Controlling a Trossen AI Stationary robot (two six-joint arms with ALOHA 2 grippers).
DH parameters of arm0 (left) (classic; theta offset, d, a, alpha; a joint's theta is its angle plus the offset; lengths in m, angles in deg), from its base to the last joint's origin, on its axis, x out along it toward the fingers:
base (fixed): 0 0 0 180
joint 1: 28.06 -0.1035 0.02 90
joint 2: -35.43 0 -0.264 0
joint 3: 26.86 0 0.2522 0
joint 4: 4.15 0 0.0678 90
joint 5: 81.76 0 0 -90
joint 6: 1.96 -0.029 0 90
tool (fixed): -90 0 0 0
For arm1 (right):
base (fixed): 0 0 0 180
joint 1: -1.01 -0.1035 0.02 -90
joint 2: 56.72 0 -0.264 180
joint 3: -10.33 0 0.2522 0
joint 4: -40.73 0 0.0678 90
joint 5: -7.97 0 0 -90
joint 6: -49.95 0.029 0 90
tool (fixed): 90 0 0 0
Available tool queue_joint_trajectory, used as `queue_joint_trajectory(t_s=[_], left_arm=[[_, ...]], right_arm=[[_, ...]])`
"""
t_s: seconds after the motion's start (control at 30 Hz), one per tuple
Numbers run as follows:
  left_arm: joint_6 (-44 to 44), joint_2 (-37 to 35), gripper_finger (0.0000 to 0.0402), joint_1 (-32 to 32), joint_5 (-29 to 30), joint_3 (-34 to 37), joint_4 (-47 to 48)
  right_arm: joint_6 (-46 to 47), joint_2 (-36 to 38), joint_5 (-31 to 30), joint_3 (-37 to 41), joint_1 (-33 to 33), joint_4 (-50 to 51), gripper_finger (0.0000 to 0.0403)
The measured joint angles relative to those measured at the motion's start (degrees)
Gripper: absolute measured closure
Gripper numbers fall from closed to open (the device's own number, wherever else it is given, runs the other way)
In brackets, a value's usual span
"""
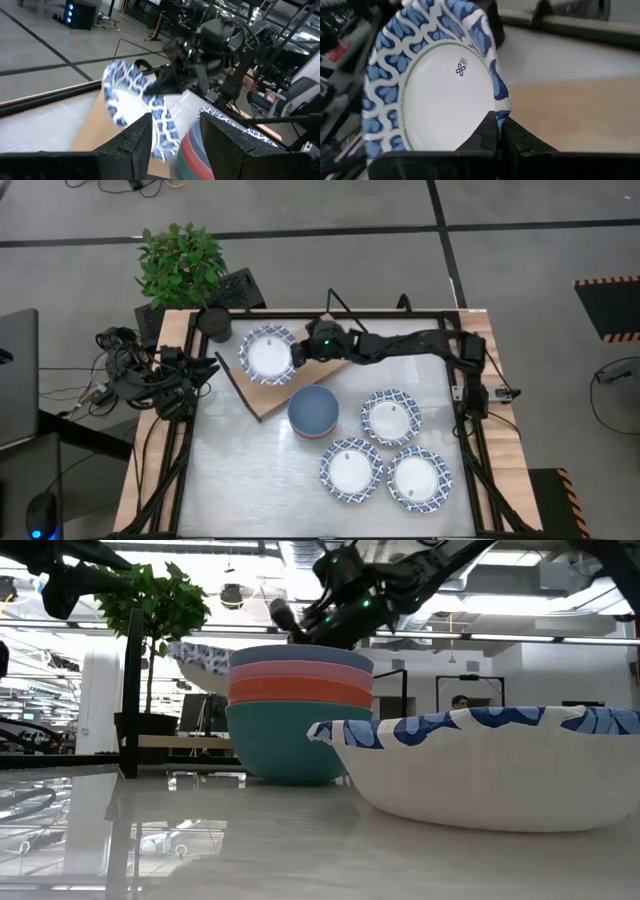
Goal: Place and stack bowls onto a shelf
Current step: Put the white blue patterned bowl on the shelf
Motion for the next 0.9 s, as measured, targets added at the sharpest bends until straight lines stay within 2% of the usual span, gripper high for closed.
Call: queue_joint_trajectory(t_s=[0.17,0.4,0.73,0.9], left_arm=[[0.0,0.0,0.0251,0.0,0.0,0.0,0.3],[0.0,0.0,0.0251,0.0,0.0,0.0,0.6],[0.0,0.0,0.0251,0.0,0.0,0.0,0.6],[0.0,0.0,0.0251,0.0,0.0,0.0,0.6]], right_arm=[[2.1,-3.8,3.9,-1.3,-0.3,-0.1,0.038],[2.1,-7.1,6.5,-3.2,-0.6,0.2,0.0375],[-0.8,-7.9,7.5,-3.4,-0.6,1.3,0.0348],[-2.5,-7.9,7.5,-3.4,-0.6,0.7,0.0313]])
